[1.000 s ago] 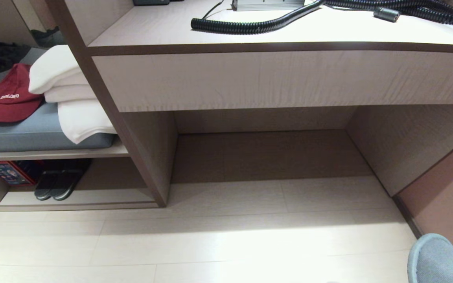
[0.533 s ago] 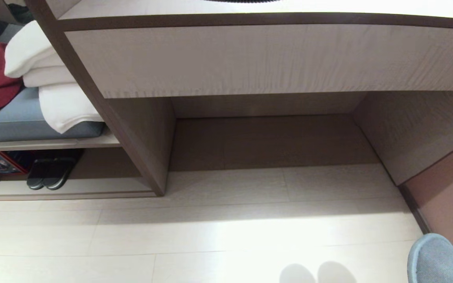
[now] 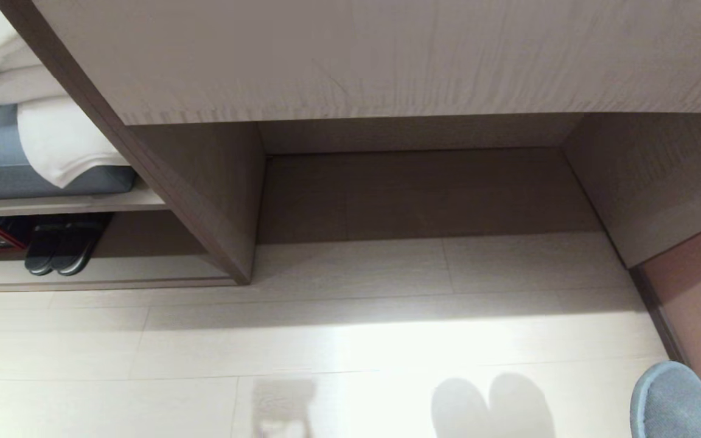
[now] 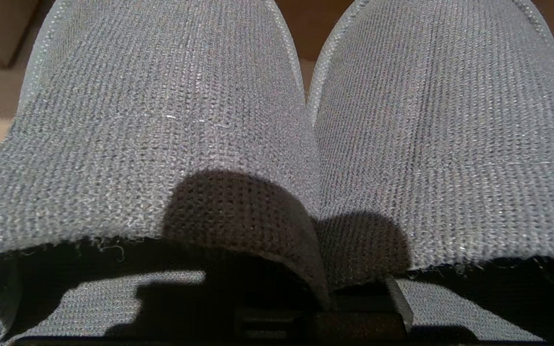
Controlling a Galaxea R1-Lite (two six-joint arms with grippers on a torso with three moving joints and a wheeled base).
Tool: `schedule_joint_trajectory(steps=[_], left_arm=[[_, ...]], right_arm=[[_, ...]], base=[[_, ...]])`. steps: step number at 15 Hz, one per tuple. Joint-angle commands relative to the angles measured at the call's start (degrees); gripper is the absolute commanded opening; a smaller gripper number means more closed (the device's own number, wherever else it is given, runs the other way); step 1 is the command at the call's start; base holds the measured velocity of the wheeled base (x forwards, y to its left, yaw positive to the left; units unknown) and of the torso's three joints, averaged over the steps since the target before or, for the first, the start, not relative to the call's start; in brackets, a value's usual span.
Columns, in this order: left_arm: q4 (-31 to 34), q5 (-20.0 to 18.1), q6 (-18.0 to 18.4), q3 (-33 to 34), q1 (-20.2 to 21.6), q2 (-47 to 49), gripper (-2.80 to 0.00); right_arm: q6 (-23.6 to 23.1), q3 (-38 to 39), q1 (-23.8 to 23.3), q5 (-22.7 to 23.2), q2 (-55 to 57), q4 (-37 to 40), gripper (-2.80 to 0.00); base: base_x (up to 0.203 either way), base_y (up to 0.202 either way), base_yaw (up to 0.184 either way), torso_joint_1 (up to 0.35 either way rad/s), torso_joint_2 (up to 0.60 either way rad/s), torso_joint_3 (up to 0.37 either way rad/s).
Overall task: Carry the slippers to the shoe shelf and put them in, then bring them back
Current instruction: Place the slippers on the floor
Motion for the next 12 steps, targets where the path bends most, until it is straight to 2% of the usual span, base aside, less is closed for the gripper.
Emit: schedule_joint_trajectory(steps=[1,12], left_arm=[[0.0,0.0,0.0,0.0,0.1,0.0,-2.8],[0.0,0.0,0.0,0.0,0.0,0.0,-2.8]], right_arm=[[-0.1,0.0,0.0,0.0,0.0,0.0,-2.8],[-0.1,0.0,0.0,0.0,0.0,0.0,-2.8]], base=[[0.0,0.0,0.0,0.003,0.0,-0.2],[0.0,0.0,0.0,0.001,0.0,-0.196]])
